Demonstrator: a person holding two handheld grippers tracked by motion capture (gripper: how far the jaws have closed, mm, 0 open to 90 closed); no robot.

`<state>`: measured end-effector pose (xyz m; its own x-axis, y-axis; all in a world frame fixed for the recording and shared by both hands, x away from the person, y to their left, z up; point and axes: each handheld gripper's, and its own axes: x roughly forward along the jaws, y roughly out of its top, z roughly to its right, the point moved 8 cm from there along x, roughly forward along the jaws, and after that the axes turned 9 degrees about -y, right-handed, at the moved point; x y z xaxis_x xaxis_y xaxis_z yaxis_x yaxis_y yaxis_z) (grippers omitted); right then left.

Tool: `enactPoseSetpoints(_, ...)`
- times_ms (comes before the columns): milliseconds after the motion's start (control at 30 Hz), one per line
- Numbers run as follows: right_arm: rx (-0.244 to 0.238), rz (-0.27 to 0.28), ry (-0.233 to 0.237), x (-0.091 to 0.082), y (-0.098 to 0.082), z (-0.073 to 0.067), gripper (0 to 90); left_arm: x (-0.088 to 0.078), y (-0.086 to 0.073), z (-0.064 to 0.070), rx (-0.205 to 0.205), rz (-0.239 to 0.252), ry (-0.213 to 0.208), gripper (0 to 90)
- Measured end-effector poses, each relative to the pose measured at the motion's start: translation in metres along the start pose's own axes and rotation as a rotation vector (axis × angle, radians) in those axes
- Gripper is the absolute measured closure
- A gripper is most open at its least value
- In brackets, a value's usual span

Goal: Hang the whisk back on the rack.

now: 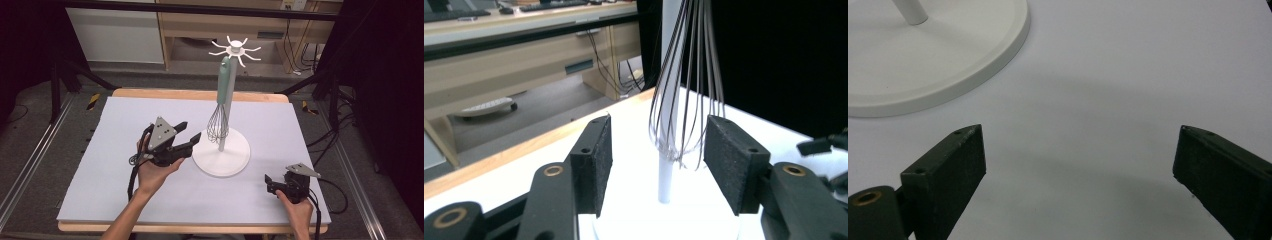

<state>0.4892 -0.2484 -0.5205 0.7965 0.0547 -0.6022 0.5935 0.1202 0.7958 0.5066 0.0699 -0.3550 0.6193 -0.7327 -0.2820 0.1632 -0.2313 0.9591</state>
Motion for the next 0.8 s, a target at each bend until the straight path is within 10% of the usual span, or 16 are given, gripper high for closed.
enactPoseSetpoints(800,0.009,-0.019,-0.018,0.002,-0.003,0.004,7.2,-0.038,-0.119,-0.052,-0.113,-0.197,0.114,37.2)
